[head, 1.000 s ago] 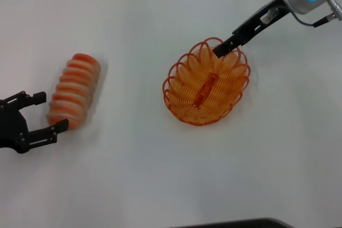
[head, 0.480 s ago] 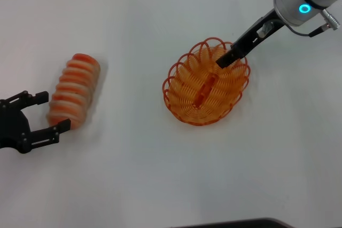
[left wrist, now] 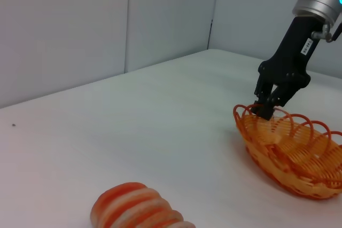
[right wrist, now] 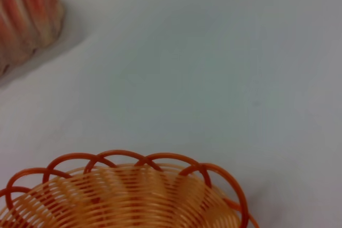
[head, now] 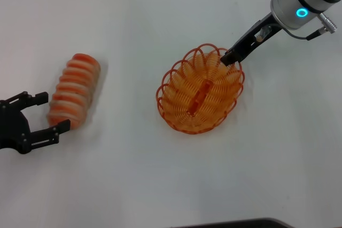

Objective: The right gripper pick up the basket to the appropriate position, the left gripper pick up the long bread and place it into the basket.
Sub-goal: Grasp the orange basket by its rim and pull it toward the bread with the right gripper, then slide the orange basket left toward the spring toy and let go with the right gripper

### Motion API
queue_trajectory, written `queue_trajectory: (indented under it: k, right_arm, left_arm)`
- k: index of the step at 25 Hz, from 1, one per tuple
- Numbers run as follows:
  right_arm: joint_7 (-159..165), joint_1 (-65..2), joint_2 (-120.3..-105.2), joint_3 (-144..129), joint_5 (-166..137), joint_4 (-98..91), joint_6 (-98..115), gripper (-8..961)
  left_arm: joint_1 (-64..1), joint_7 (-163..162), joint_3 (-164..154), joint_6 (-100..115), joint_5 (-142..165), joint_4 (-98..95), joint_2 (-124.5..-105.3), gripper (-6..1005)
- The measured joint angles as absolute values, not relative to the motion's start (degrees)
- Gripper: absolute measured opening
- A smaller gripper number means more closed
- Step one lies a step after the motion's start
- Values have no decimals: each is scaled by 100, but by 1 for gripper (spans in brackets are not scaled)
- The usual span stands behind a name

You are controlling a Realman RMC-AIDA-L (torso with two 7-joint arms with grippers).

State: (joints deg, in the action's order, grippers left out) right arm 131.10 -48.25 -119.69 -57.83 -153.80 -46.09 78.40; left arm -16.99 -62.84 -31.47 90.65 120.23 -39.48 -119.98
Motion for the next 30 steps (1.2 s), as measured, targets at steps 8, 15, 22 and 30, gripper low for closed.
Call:
queue_trajectory:
  k: [8,15,22,30]
  right_arm:
    - [13097,-4807,-11958,-5716,-15291,-4605,7815,110]
    - [13094,-4670,-11862,-5461,-14736,-4596,8067,72]
    - [13230,-4525,-11655,-4423,-14283,-4364,8737,58]
    - [13794,-4469,-11417,-3802,-14089,-3776,8818,50]
  left_arm:
    - [-1695,-6284,-3146,9085,12023,-3948,-12006,860]
    - [-1689,-6284,-3146,9088,12023,-3953,-12011,860]
    - [-1704,-6284,-3146,9089,12023,-3962,-12015,860]
    - [-1714,-6284,-3110,9072,11977,-3984,-12015,859]
